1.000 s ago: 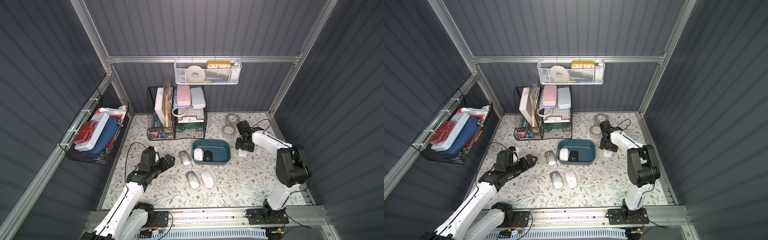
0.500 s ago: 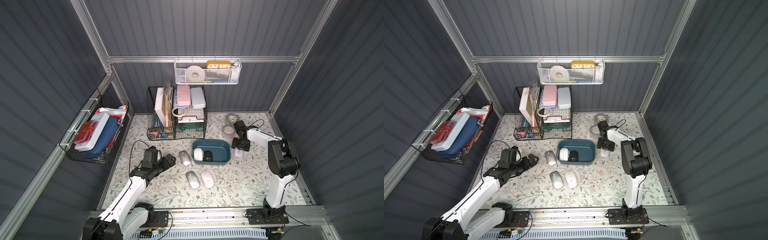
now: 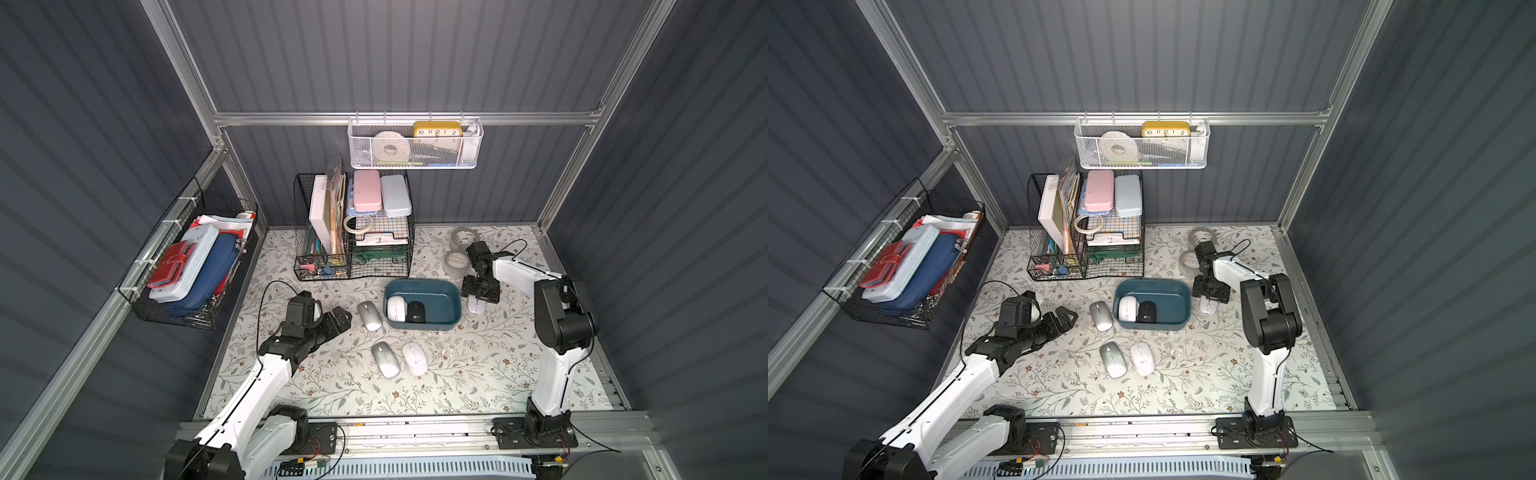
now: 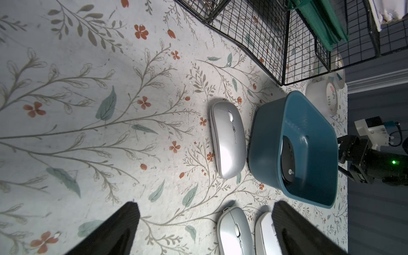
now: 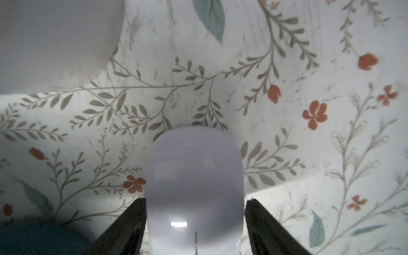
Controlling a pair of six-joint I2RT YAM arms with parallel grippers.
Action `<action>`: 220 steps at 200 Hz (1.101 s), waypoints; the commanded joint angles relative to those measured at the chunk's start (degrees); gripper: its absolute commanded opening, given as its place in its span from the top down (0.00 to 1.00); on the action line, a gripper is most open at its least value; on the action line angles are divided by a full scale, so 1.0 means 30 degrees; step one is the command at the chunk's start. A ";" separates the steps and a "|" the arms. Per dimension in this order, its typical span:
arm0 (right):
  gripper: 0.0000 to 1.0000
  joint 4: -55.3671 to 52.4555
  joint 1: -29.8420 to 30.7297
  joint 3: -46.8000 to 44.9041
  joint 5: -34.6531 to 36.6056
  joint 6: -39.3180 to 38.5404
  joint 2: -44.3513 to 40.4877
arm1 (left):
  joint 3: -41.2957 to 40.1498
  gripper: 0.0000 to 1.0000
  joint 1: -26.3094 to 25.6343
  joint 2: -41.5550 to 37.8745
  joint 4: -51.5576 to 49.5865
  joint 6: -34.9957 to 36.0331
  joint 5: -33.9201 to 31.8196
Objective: Take out the mouse from the storage box
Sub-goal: Place the mouse at the center of the board, then pick up the mouse from the storage box.
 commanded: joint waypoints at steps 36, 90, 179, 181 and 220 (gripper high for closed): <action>0.23 -0.1824 0.0983 -0.0496 0.1415 0.0034 -0.4034 | 0.0817 0.01 0.0063 0.0450 -0.1081 0.0726 0.0441; 0.20 -0.2514 0.3745 -0.1460 0.1823 0.1084 -0.7672 | 0.3213 0.01 0.0004 0.2286 -0.2111 0.1833 0.1476; 0.15 -0.0843 0.8492 0.0446 0.0897 0.1633 -0.4467 | 0.6333 0.01 -0.3509 0.6881 -0.2100 0.2719 0.2112; 0.15 -0.0802 0.8528 0.0469 0.0893 0.1619 -0.4357 | 0.6346 0.01 -0.3511 0.6941 -0.2032 0.2683 0.2126; 0.15 0.0592 0.8954 0.0591 -0.0904 0.1332 -0.2901 | 0.6768 0.01 -0.3559 0.8506 -0.1268 0.2231 0.2608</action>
